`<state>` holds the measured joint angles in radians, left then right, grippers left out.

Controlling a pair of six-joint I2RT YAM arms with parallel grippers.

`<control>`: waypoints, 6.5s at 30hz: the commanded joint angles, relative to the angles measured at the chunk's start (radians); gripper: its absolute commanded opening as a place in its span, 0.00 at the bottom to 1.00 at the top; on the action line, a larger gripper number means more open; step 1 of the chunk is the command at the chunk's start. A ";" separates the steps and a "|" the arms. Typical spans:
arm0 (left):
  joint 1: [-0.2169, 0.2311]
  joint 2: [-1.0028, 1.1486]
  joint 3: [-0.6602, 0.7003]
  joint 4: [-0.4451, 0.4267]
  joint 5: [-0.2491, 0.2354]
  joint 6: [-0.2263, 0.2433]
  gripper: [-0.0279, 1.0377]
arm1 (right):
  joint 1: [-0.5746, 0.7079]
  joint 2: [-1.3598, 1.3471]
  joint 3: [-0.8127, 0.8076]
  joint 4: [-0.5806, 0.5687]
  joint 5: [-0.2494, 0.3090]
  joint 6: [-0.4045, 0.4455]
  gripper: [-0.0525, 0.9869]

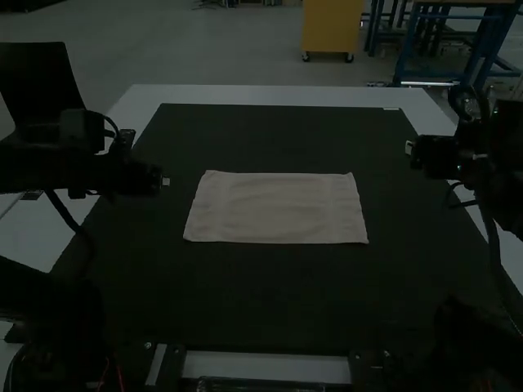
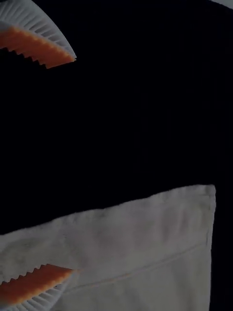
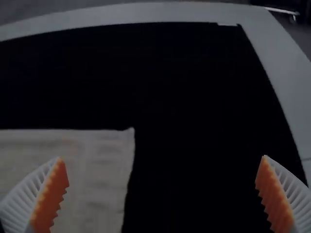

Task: Fold the towel.

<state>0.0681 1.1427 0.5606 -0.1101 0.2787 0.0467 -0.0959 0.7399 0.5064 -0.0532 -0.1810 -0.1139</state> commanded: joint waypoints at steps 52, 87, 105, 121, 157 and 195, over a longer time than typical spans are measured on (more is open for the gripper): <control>-0.111 0.649 0.259 0.402 0.096 -0.027 0.92 | 0.205 1.067 0.162 0.607 -0.089 0.102 0.92; -0.120 0.884 0.460 0.412 0.108 0.008 0.92 | 0.191 1.374 0.440 0.653 -0.092 0.100 0.91; -0.162 0.936 0.490 0.402 0.105 -0.002 0.92 | 0.193 1.426 0.489 0.622 -0.089 0.083 0.91; -0.162 0.939 0.483 0.395 0.065 0.005 0.42 | 0.188 1.452 0.503 0.555 -0.212 0.063 0.32; -0.085 0.730 0.456 0.290 0.111 0.039 0.05 | 0.076 1.198 0.454 0.457 -0.264 0.092 0.03; -0.063 0.305 0.220 0.030 0.119 0.099 0.05 | 0.065 0.793 0.202 0.266 -0.341 0.082 0.03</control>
<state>-0.0109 1.4967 0.7986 -0.0704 0.4080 0.1272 -0.0044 1.5742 0.7204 0.2192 -0.5037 -0.0273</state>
